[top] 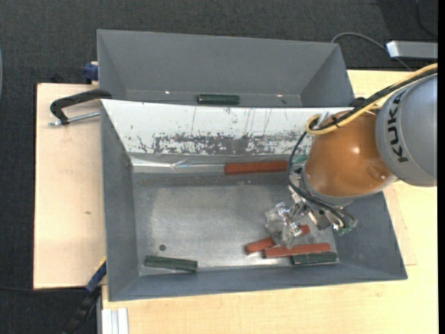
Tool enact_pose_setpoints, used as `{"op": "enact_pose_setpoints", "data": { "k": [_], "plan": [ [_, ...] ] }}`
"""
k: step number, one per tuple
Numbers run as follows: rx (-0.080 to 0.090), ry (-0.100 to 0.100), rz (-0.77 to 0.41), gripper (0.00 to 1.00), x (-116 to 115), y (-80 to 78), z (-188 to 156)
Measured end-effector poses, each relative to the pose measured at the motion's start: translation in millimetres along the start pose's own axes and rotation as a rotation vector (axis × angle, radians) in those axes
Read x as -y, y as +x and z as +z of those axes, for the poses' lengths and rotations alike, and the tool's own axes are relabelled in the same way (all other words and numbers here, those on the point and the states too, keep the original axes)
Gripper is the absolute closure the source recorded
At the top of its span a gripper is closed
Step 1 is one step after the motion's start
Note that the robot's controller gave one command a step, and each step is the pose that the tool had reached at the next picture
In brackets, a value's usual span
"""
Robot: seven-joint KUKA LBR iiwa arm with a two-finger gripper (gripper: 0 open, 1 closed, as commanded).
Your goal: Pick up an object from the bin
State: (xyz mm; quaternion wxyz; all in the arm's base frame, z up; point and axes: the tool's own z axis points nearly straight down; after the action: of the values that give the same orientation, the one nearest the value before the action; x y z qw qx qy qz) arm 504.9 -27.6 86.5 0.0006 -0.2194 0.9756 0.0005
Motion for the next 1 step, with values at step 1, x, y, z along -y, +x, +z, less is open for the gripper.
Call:
{"op": "enact_pose_setpoints", "data": {
  "k": [1],
  "plan": [
    [0.000, 0.000, 0.000, 1.00, 0.0, 0.0, 0.0]
  ]
}}
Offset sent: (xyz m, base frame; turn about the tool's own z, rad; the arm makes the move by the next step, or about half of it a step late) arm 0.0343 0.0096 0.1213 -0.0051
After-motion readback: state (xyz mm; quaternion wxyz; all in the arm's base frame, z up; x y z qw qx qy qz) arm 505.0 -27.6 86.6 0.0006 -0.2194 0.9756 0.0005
